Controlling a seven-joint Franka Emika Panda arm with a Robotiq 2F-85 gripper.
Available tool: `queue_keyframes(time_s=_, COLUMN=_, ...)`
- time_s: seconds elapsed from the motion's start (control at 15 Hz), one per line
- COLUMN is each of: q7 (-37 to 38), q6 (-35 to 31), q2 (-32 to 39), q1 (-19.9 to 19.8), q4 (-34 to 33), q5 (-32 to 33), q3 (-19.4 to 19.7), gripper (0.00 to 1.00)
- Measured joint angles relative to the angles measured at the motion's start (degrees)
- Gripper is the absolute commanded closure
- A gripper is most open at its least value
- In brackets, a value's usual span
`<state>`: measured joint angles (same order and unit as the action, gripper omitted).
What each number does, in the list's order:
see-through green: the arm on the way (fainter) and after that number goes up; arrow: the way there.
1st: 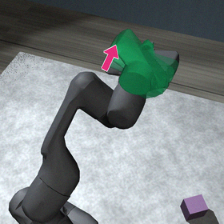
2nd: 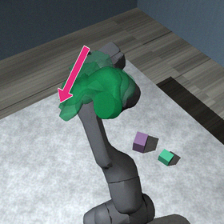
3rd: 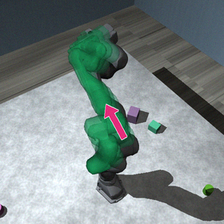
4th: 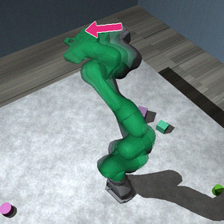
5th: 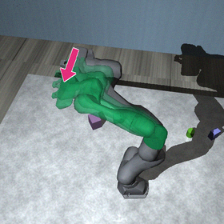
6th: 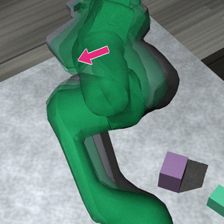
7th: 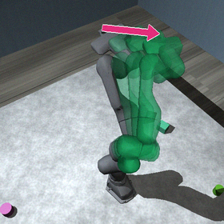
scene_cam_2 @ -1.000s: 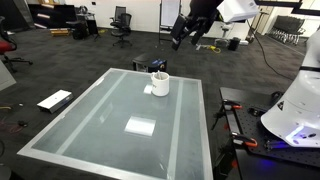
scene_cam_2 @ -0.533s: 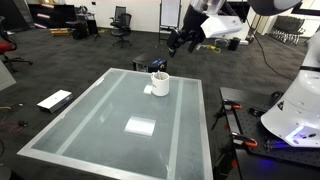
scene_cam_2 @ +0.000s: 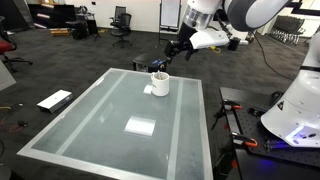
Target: Remove the marker from the mug and place it on the table
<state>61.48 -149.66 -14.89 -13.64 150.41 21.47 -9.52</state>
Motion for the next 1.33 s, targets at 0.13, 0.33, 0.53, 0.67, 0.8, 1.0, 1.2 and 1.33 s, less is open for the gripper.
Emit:
queue_keyframes(time_s=0.13, q7=0.01, q6=-1.36, q2=2.07, q1=-0.14, q4=0.0, q5=0.09, q3=1.64, gripper=0.0)
queue_keyframes(time_s=0.33, q7=-0.11, q6=-2.18, q2=3.67, q1=0.05, q4=-0.01, q5=0.09, q3=3.08, gripper=0.0)
queue_keyframes(time_s=0.53, q7=-0.11, q6=-2.18, q2=3.57, q1=0.42, q4=-0.03, q5=0.09, q3=3.11, gripper=0.0)
queue_keyframes(time_s=0.67, q7=-0.11, q6=-2.18, q2=3.56, q1=0.56, q4=-0.04, q5=0.09, q3=3.11, gripper=0.0)
queue_keyframes(time_s=0.8, q7=-0.19, q6=-2.18, q2=3.63, q1=0.73, q4=-0.06, q5=0.05, q3=3.3, gripper=0.0)
queue_keyframes(time_s=1.0, q7=-0.19, q6=-2.06, q2=4.85, q1=0.73, q4=-0.9, q5=0.04, q3=3.75, gripper=0.0)
queue_keyframes(time_s=1.2, q7=0.87, q6=-1.5, q2=7.37, q1=0.62, q4=-2.74, q5=0.89, q3=5.1, gripper=0.0)
queue_keyframes(time_s=1.33, q7=2.46, q6=-0.79, q2=9.37, q1=0.62, q4=-4.34, q5=2.41, q3=6.3, gripper=0.1)
